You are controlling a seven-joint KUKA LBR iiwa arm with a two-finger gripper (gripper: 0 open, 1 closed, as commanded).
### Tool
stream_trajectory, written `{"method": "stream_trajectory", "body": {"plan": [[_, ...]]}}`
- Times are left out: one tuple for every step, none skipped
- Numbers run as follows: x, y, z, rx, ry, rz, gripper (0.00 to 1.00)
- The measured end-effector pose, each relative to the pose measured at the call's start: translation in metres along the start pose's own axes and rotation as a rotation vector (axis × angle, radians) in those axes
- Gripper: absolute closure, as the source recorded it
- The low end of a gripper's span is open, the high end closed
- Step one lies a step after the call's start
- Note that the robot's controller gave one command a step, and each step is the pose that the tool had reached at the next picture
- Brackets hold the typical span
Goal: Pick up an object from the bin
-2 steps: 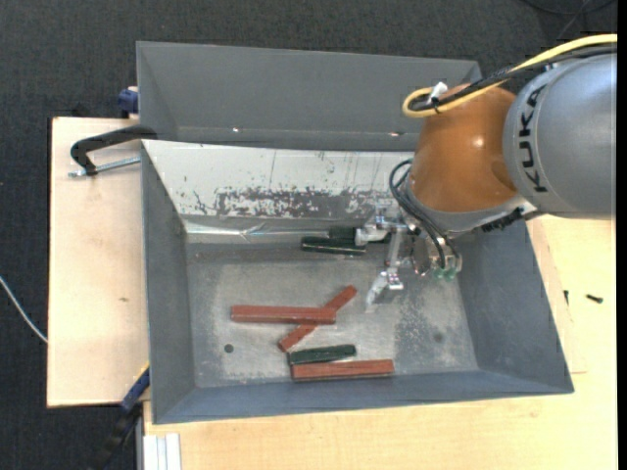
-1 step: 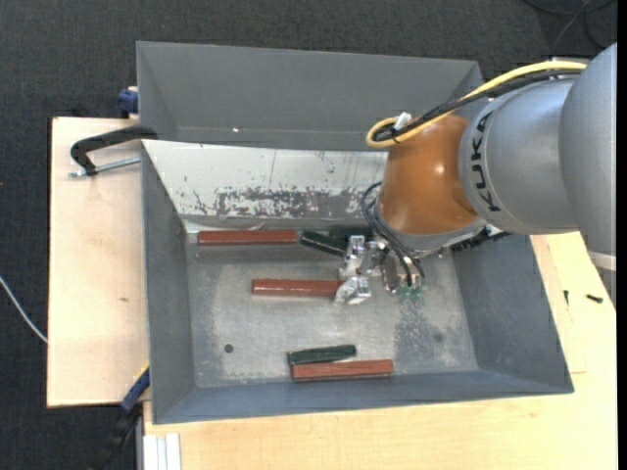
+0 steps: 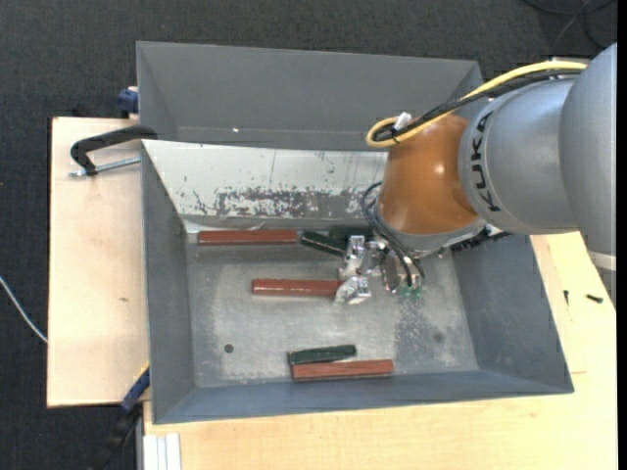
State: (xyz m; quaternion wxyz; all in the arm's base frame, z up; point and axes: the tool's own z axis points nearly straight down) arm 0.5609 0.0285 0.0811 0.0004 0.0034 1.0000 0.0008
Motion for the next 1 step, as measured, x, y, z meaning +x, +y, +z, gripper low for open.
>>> {"method": "stream_trajectory", "body": {"plan": [[0.0079,-0.0138,-0.1287,0.001,-0.005,-0.03,1.0]]}}
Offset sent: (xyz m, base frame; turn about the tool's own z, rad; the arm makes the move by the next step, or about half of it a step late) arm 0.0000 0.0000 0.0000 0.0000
